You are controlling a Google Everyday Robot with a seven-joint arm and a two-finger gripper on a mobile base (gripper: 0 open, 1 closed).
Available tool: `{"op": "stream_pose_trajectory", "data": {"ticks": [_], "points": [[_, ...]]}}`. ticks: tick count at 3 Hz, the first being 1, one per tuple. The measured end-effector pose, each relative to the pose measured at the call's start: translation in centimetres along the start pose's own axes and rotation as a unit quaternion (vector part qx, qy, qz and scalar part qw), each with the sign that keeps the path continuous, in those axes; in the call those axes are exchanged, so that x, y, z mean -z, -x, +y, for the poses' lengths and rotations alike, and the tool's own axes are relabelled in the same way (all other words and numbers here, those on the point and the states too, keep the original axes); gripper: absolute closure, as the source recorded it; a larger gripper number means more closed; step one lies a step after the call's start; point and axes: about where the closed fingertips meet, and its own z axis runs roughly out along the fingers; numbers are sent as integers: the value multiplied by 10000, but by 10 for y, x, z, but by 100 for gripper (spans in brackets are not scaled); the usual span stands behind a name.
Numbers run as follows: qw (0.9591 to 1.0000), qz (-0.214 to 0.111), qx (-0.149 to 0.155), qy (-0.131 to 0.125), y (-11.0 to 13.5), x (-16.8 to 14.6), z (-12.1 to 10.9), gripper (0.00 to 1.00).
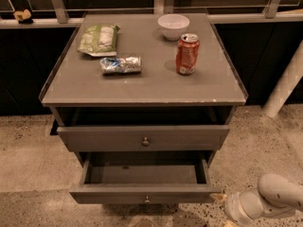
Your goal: Close middle drawer
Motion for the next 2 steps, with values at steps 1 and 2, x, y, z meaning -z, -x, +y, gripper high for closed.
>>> {"op": "stream_pose_trajectory", "data": {"ticks": [1,2], "points": [[9995,-16,3,-318,25,3,-13,0],[9995,-16,3,-318,25,3,-13,0]]}}
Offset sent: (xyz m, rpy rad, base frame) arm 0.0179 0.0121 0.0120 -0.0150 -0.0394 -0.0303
